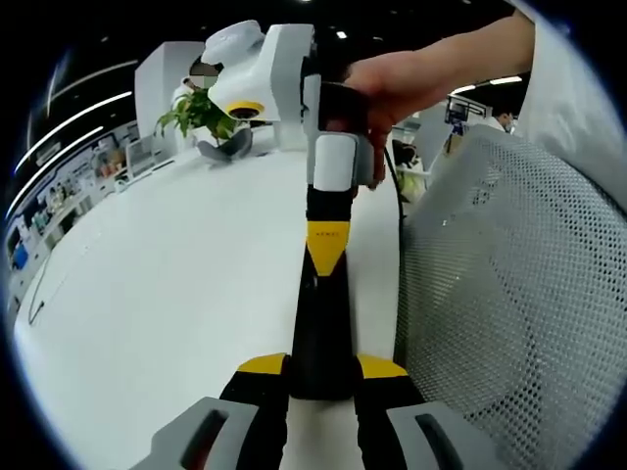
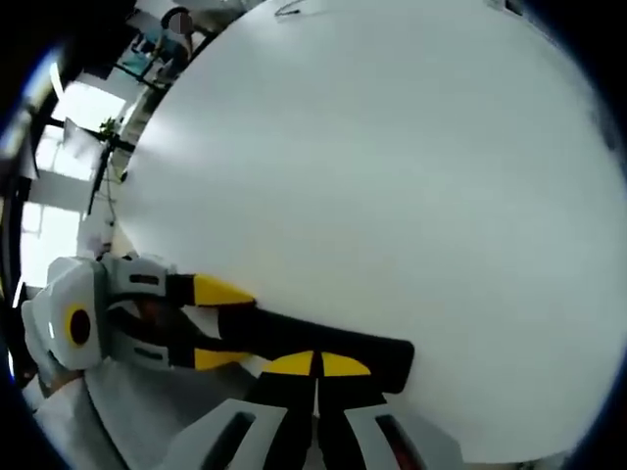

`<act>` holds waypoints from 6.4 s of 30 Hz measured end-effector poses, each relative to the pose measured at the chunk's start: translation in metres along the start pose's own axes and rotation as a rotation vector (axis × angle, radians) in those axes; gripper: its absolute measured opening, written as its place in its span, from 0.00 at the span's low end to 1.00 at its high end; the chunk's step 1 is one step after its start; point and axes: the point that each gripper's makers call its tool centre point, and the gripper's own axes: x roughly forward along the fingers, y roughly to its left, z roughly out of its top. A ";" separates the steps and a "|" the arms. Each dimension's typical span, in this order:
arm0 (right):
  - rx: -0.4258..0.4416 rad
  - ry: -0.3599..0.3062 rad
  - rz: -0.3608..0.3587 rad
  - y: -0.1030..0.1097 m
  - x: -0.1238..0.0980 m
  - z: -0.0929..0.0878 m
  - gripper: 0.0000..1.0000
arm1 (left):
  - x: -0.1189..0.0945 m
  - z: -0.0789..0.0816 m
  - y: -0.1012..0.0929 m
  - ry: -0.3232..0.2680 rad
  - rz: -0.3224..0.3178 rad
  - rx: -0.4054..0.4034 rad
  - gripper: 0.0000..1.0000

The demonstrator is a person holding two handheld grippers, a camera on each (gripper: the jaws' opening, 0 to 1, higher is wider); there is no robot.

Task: Press the specified remote control buttons in sequence, fully releasing each button before pressing the next.

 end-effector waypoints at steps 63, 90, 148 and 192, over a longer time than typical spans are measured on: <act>-0.050 0.010 -0.001 -0.009 -0.004 -0.015 0.00 | 0.000 0.000 -0.001 0.001 0.000 -0.004 0.25; -0.127 0.053 -0.097 -0.011 -0.002 -0.020 0.00 | 0.000 0.001 -0.002 0.003 -0.009 0.007 0.25; -0.013 0.096 -0.116 -0.013 -0.003 -0.001 0.00 | 0.001 0.001 -0.002 0.016 -0.012 0.033 0.25; -0.155 0.049 -0.139 0.006 0.011 0.021 0.00 | 0.001 0.001 -0.001 0.008 -0.014 0.019 0.24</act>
